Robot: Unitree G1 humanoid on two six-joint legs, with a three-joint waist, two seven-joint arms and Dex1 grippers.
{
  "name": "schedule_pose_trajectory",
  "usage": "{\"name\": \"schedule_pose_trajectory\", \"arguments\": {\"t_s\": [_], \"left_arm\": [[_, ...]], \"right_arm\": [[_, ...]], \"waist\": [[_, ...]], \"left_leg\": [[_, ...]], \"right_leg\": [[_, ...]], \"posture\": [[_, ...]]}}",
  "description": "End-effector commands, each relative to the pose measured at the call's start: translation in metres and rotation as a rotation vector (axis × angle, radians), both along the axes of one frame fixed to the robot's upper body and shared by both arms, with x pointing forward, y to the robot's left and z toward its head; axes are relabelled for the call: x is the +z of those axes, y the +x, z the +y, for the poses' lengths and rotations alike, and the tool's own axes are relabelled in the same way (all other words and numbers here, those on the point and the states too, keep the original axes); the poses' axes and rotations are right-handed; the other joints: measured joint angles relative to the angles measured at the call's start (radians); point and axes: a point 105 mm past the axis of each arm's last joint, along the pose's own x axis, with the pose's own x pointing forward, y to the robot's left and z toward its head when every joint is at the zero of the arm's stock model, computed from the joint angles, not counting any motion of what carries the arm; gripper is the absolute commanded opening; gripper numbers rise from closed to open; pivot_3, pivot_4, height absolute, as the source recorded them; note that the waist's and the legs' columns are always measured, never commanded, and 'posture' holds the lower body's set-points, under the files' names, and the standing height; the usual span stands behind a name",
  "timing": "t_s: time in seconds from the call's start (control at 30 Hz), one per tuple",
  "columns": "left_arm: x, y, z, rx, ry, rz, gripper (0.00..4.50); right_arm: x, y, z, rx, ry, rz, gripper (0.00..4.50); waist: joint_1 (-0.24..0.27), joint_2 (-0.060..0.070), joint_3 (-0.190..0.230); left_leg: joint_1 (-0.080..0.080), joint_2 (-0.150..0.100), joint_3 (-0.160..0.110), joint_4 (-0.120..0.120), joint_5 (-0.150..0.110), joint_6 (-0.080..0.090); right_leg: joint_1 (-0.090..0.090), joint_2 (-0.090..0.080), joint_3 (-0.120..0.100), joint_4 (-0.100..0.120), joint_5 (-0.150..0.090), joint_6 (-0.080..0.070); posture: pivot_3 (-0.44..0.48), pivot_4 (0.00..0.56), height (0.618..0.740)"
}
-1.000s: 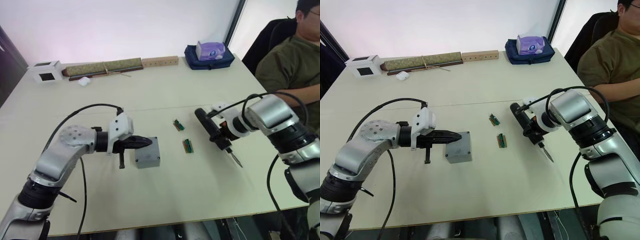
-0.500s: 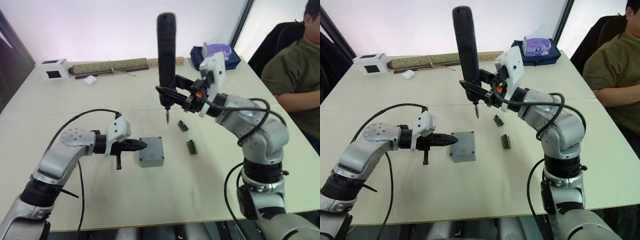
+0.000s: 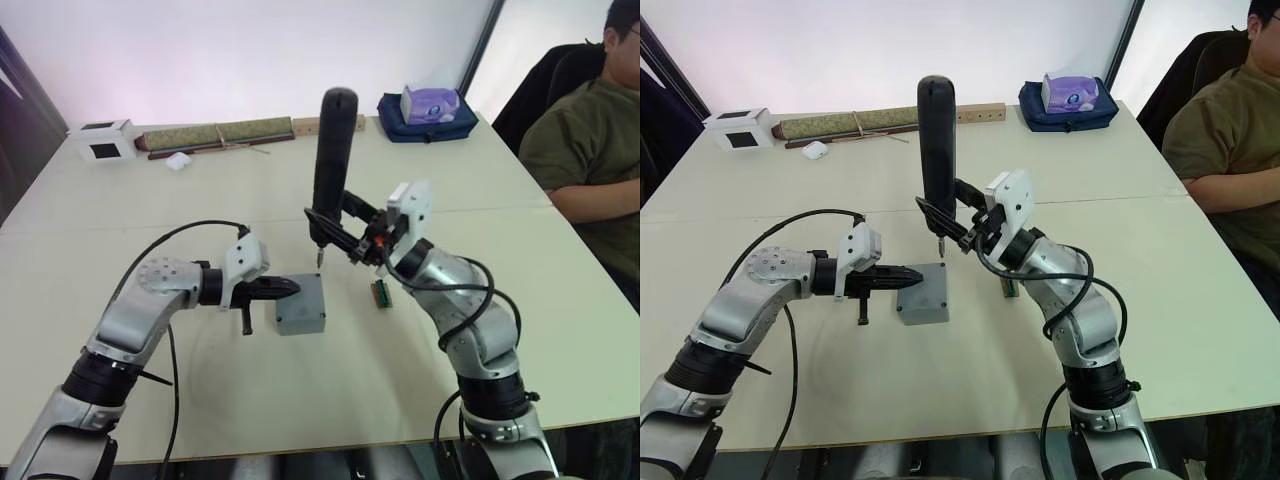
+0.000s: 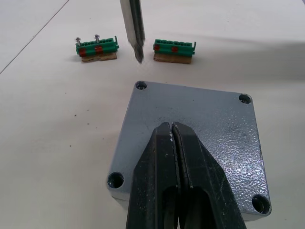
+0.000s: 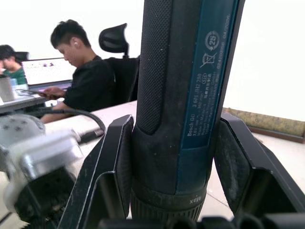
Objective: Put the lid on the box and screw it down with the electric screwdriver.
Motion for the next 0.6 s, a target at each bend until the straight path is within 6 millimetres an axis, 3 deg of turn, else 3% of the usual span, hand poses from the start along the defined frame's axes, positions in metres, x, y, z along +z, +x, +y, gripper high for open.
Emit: {"name": "schedule_pose_trajectory", "arguments": {"t_s": [0.03, 0.27, 0.6], "left_arm": [[-0.011, -0.002, 0.006, 0.017, 0.048, 0.036, 0.00], [-0.010, -0.005, 0.006, 0.011, 0.054, 0.040, 0.00], [-0.010, -0.006, 0.008, 0.014, 0.060, 0.045, 0.00]], "right_arm": [[0.017, -0.007, 0.000, -0.018, 0.048, -0.097, 1.88], [0.004, -0.005, -0.002, -0.051, 0.032, -0.089, 1.88], [0.008, -0.007, 0.004, -0.028, 0.038, -0.109, 1.88]], "waist": [[0.000, 0.000, 0.000], [0.000, 0.000, 0.000], [0.000, 0.000, 0.000]], "left_leg": [[0.000, 0.000, 0.000, 0.000, 0.000, 0.000], [0.000, 0.000, 0.000, 0.000, 0.000, 0.000], [0.000, 0.000, 0.000, 0.000, 0.000, 0.000]], "right_leg": [[0.000, 0.000, 0.000, 0.000, 0.000, 0.000], [0.000, 0.000, 0.000, 0.000, 0.000, 0.000], [0.000, 0.000, 0.000, 0.000, 0.000, 0.000]], "posture": [[0.000, 0.150, 0.740], [0.000, 0.150, 0.740], [0.000, 0.150, 0.740]]}}
